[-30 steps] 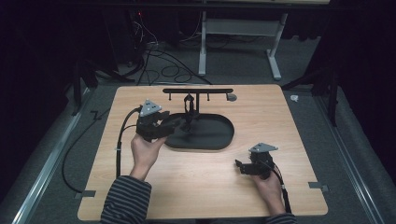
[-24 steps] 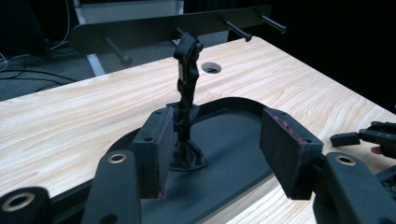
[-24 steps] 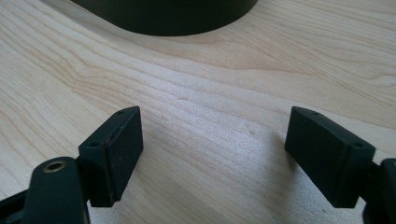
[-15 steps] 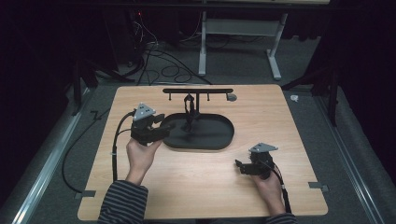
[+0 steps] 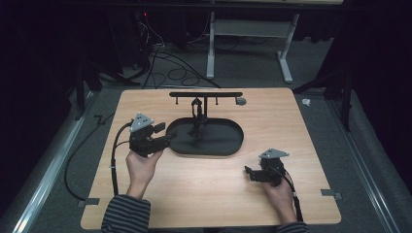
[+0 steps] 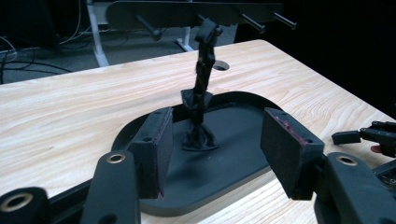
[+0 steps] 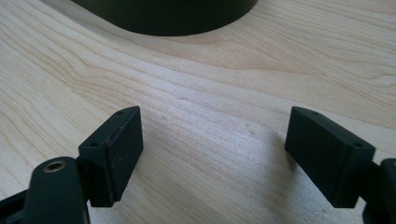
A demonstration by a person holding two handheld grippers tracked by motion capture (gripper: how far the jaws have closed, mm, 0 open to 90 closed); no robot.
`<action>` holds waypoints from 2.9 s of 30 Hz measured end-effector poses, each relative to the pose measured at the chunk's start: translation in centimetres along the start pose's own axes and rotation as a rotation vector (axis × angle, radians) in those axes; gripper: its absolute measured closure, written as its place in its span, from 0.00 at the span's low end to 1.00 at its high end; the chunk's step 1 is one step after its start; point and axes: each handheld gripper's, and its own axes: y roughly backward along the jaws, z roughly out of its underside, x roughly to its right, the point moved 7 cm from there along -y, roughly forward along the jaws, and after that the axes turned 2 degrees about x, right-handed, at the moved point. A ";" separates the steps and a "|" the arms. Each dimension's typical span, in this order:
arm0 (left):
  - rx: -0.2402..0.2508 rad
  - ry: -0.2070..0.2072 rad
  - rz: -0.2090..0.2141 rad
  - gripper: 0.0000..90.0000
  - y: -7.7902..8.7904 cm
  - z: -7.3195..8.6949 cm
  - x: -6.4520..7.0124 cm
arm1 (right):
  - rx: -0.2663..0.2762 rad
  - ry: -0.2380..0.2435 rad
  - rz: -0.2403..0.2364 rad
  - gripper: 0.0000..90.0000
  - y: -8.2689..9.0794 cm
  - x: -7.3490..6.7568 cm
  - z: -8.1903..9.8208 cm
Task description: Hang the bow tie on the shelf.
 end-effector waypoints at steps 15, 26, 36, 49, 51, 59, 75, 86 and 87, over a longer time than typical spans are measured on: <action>0.050 0.030 -0.025 0.50 1.8 1.0 -0.7 | 0.000 0.000 0.000 0.23 0.0 0.0 0.0; 0.063 0.060 -0.030 0.50 2.7 2.1 -1.2 | 0.000 0.000 0.000 0.23 0.0 0.0 0.0; 0.062 0.087 -0.026 0.49 3.1 3.4 -1.5 | 0.001 -0.001 0.000 0.23 0.0 0.0 0.0; 0.066 0.121 -0.013 0.49 3.7 4.5 -1.9 | 0.001 -0.002 0.000 0.23 0.0 0.0 0.0; 0.064 0.122 -0.015 0.49 3.7 4.6 -1.9 | 0.001 -0.002 0.000 0.23 0.0 0.0 0.0; 0.040 0.135 -0.014 0.49 3.5 5.8 -2.1 | 0.001 -0.003 0.000 0.23 0.0 0.0 0.0; 0.030 0.162 -0.017 0.48 3.4 7.0 -2.3 | 0.001 -0.002 0.000 0.23 0.0 0.0 0.0; 0.001 0.183 -0.014 0.47 3.0 7.8 -2.3 | 0.001 -0.001 0.000 0.23 0.0 0.0 0.0; 0.001 0.183 -0.014 0.47 3.0 7.8 -2.3 | 0.001 -0.001 0.000 0.23 0.0 0.0 0.0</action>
